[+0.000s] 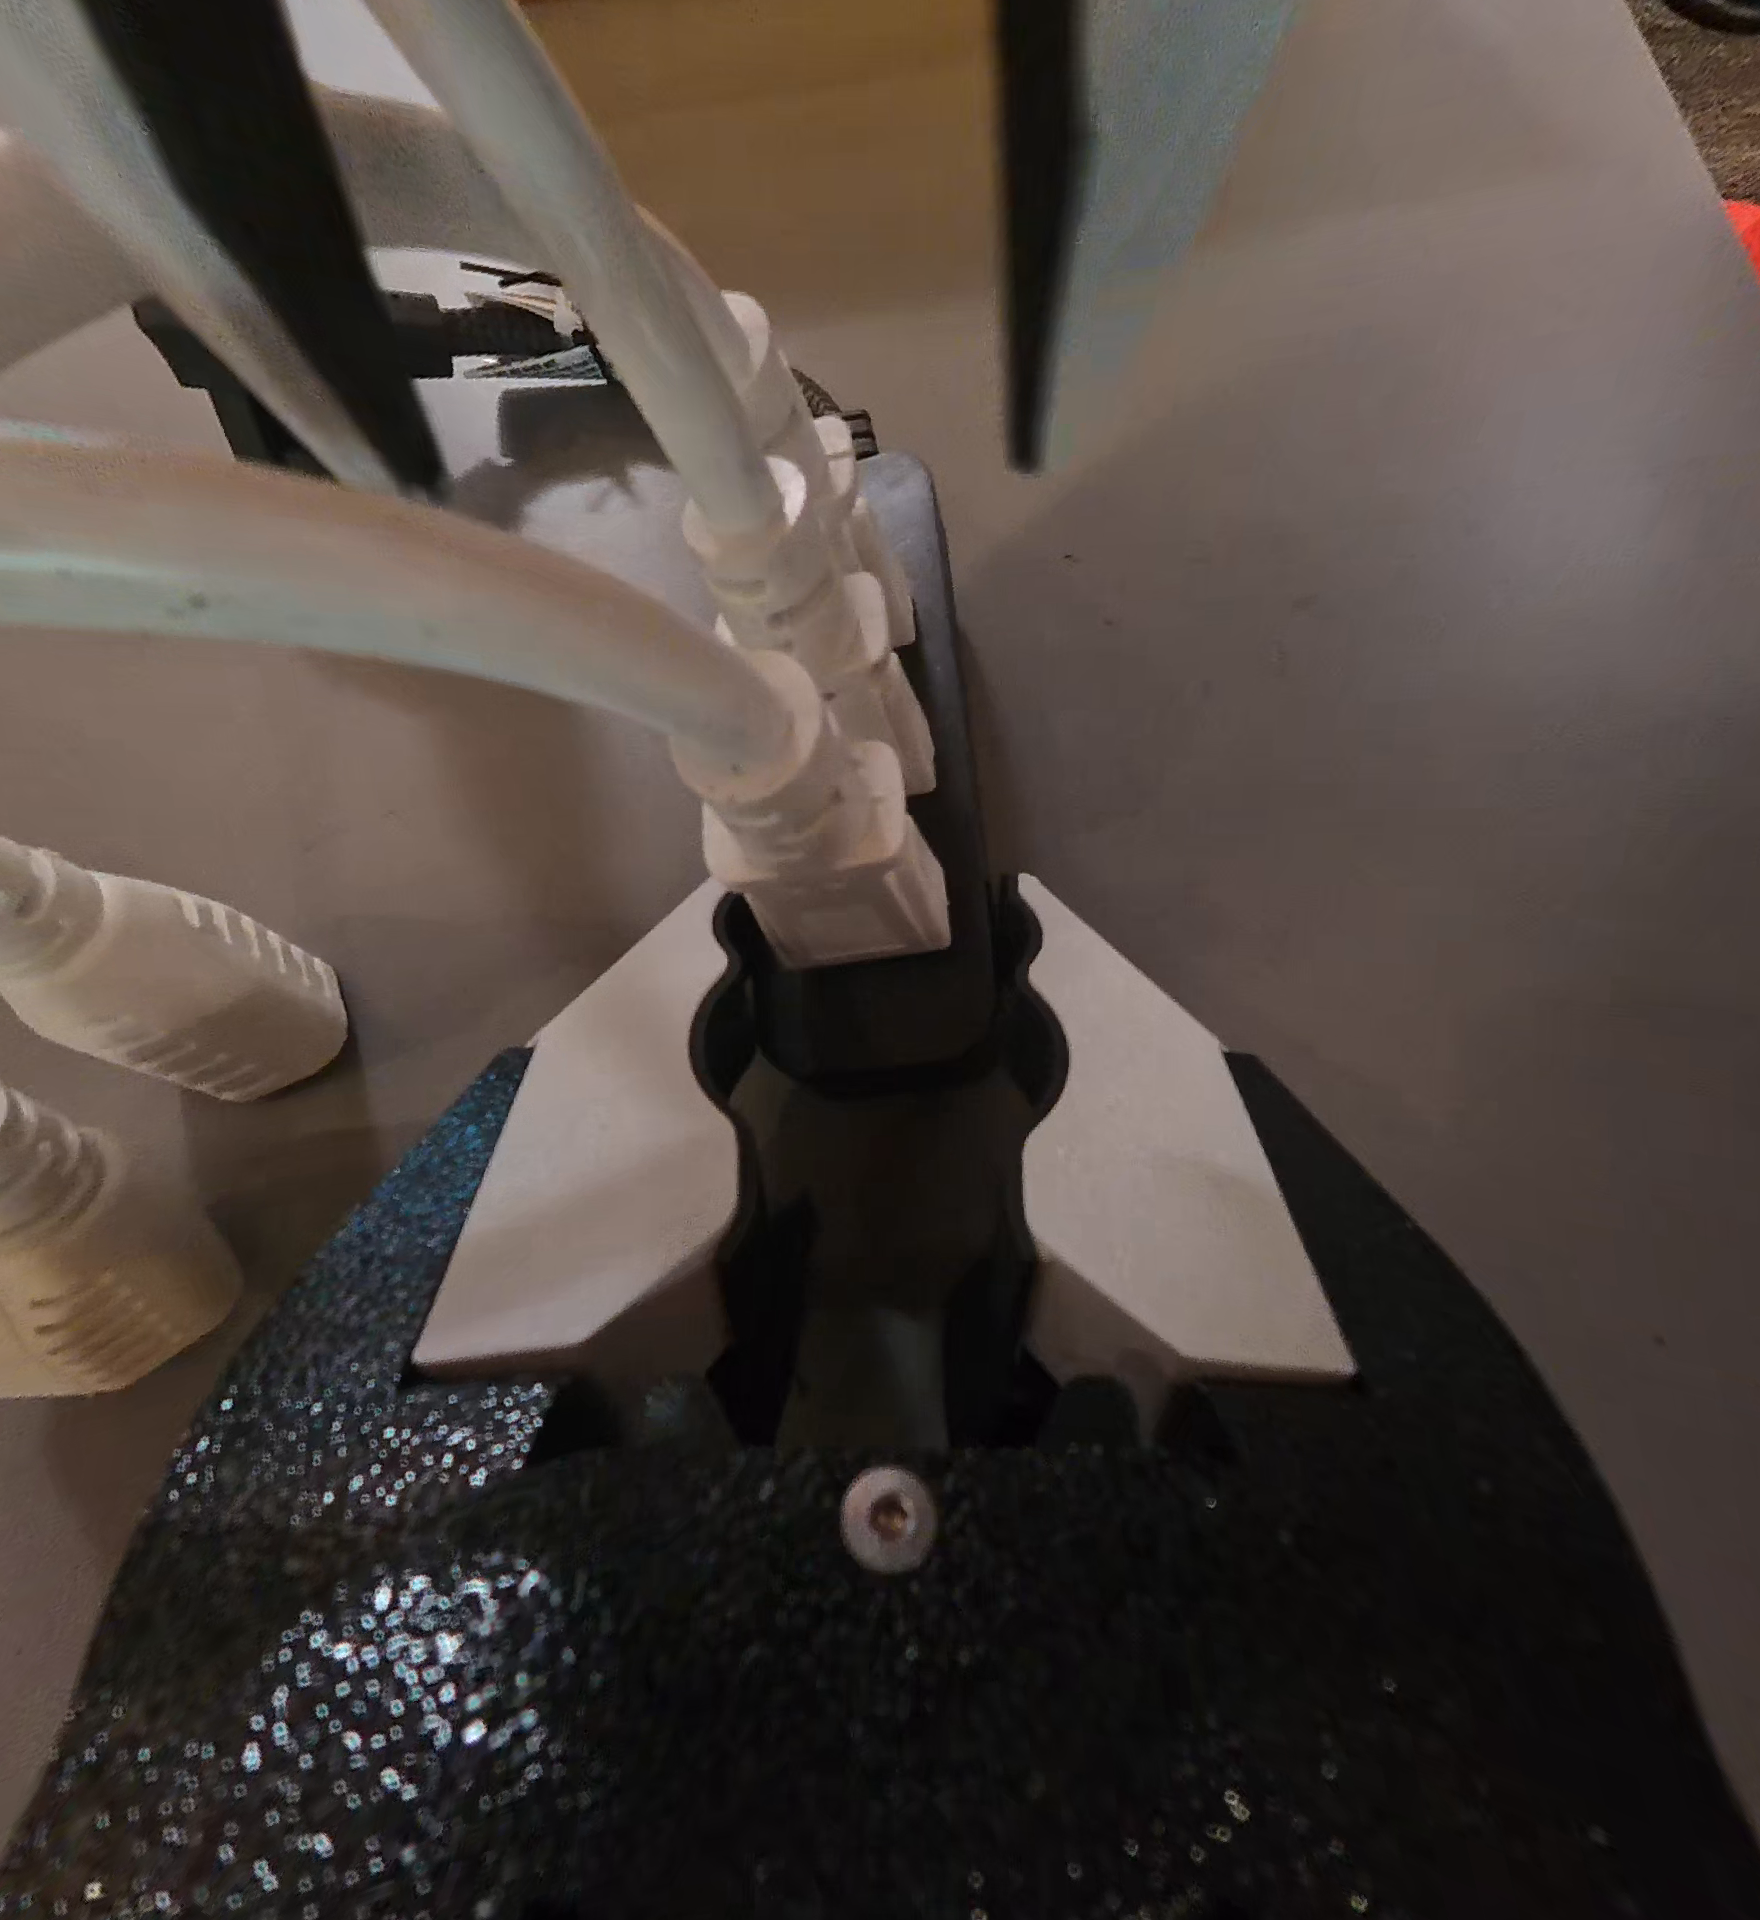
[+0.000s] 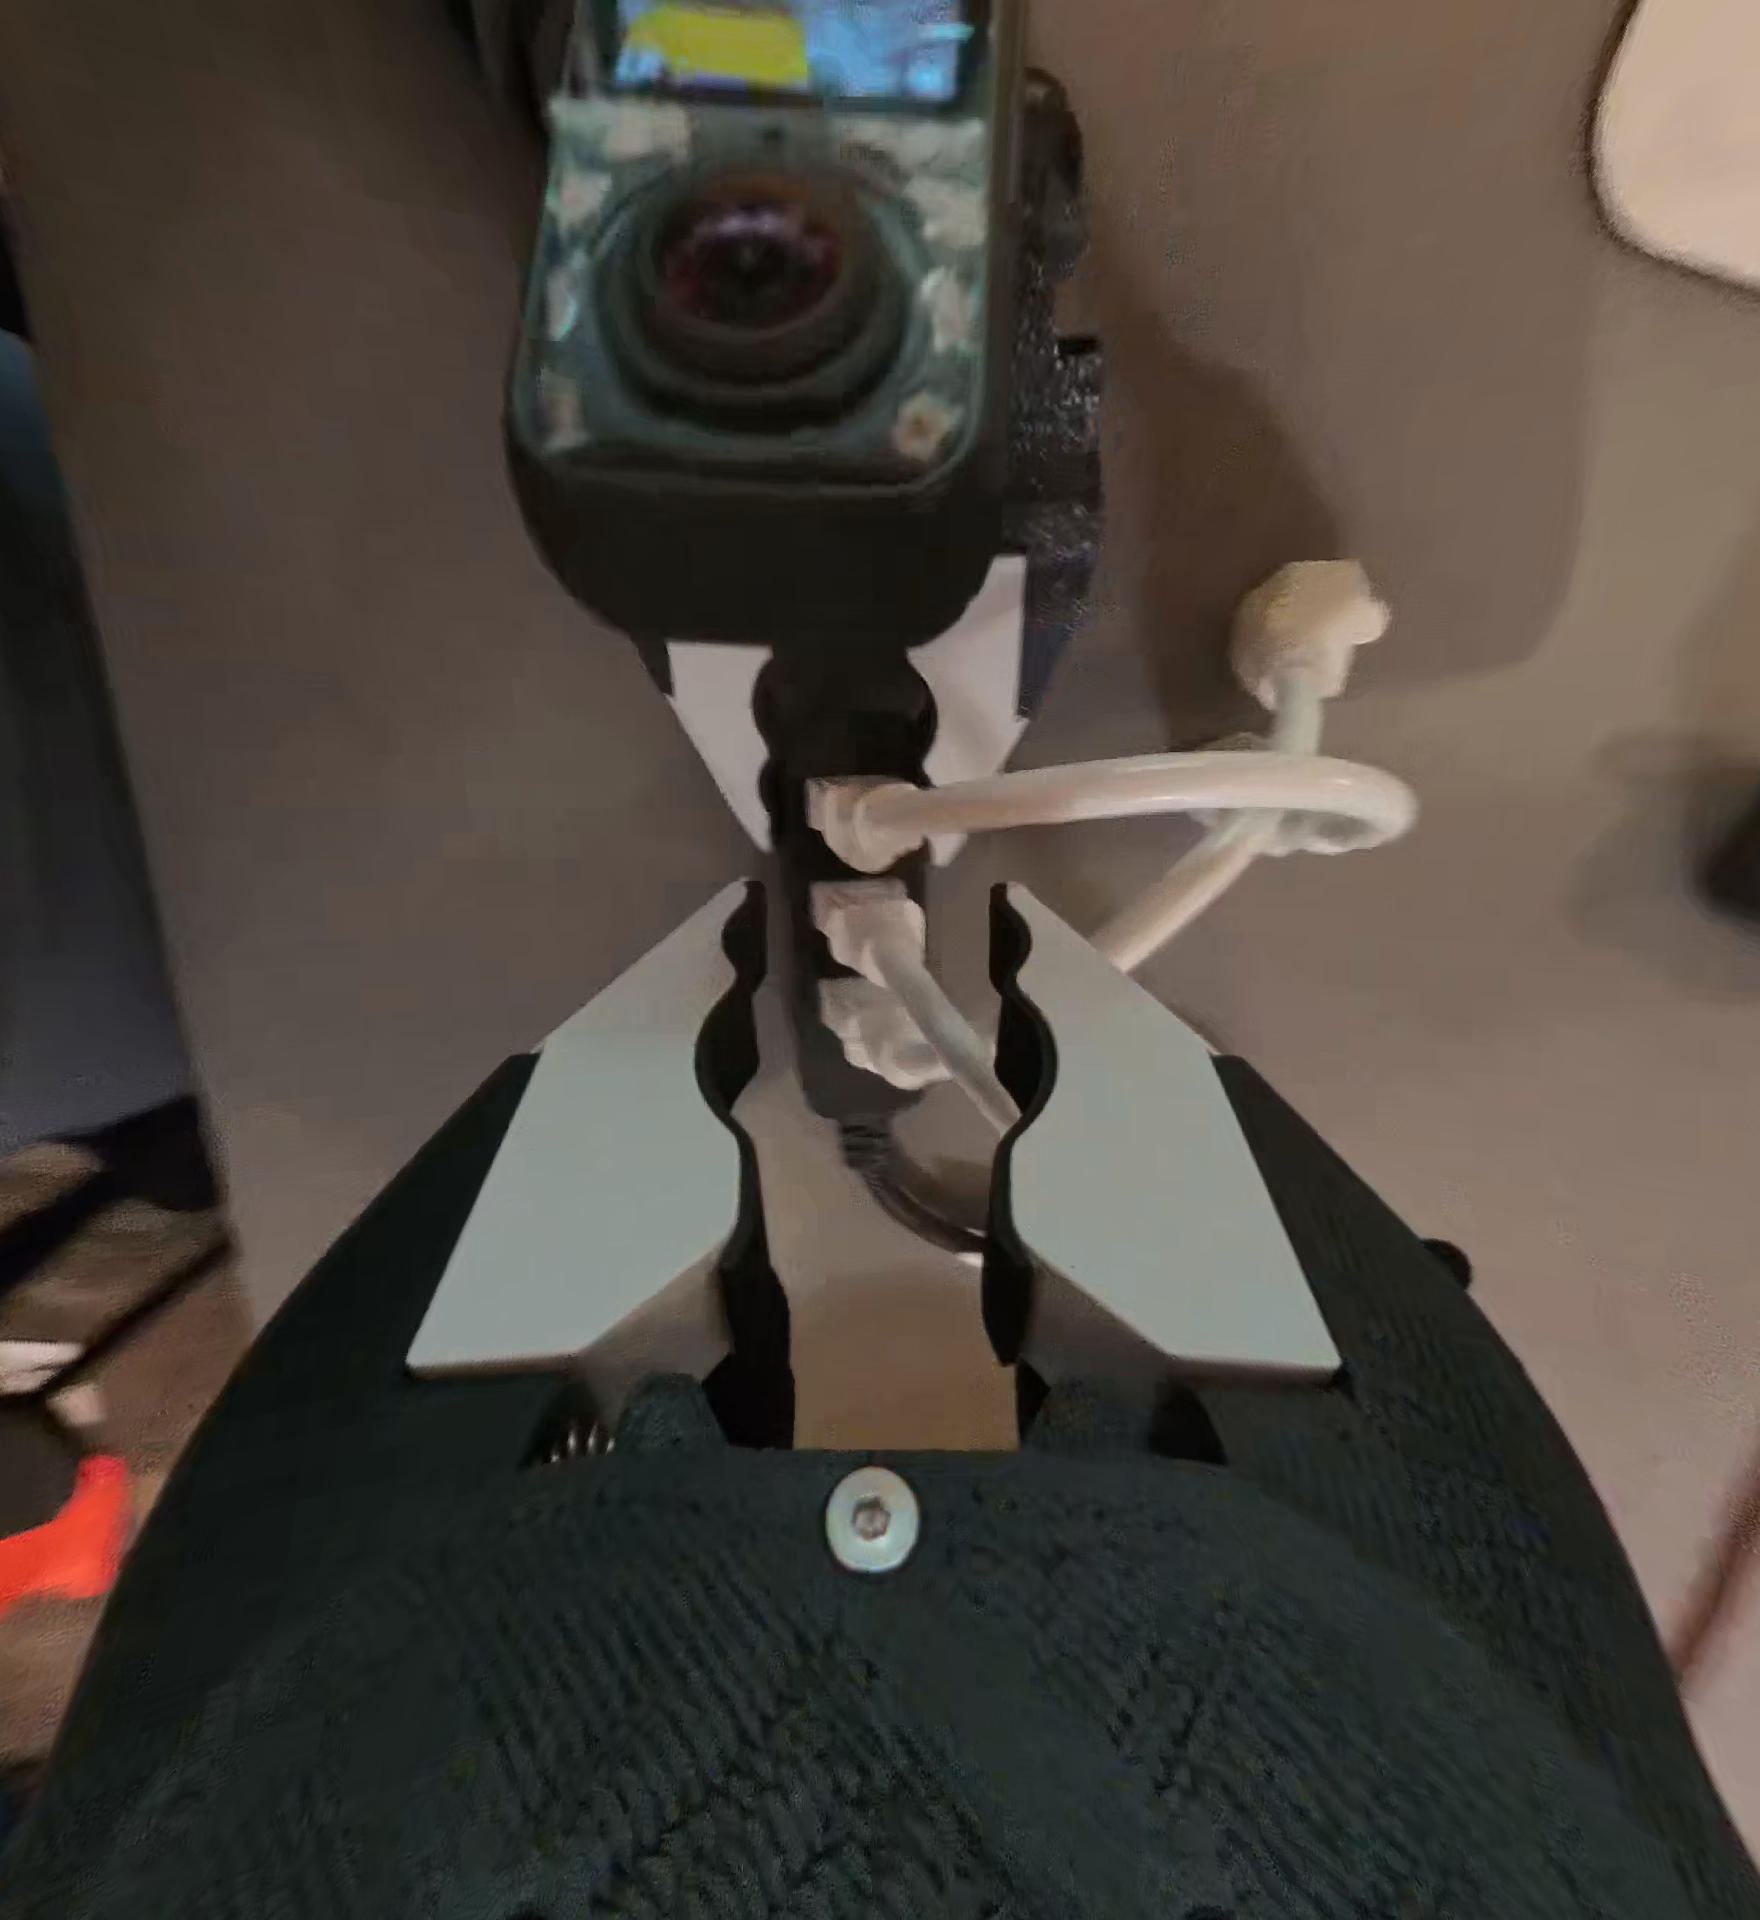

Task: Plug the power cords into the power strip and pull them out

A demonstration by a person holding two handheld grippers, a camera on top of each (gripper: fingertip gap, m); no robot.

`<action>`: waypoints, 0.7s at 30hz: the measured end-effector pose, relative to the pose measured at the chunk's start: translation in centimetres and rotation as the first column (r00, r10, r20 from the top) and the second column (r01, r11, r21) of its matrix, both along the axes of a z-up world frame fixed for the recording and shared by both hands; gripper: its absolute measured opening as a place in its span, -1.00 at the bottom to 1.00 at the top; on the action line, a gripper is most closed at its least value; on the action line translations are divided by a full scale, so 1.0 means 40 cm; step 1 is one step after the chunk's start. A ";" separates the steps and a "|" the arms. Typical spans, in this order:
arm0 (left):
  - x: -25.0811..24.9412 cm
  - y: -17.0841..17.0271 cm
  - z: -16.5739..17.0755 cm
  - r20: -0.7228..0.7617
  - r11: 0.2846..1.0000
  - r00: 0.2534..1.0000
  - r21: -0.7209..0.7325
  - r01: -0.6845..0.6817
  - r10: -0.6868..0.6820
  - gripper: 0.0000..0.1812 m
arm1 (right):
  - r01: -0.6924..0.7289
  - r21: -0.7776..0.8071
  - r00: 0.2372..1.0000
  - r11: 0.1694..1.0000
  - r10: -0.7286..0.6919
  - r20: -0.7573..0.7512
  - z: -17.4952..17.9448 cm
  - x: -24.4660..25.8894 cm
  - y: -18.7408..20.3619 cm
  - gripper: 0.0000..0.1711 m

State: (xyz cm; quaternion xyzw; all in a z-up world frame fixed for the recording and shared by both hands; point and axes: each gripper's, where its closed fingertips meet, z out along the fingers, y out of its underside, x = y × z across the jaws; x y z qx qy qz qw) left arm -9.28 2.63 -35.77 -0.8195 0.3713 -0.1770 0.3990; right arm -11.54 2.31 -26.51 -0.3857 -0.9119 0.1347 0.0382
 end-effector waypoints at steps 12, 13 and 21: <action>-0.001 -0.001 0.001 -0.007 1.000 1.000 0.010 0.002 -0.002 -0.50 | 0.108 0.021 0.985 0.994 -0.110 0.132 -0.036 -0.021 -0.007 -0.64; -0.001 0.000 0.001 -0.007 1.000 1.000 0.011 0.002 -0.002 -0.50 | 0.128 0.021 0.985 0.992 -0.130 0.110 -0.034 -0.035 -0.005 -0.63; -0.016 0.011 0.002 0.004 0.999 0.999 0.004 -0.051 0.051 -0.51 | 0.137 -0.115 0.990 0.984 -0.134 0.034 -0.023 -0.042 -0.032 -0.88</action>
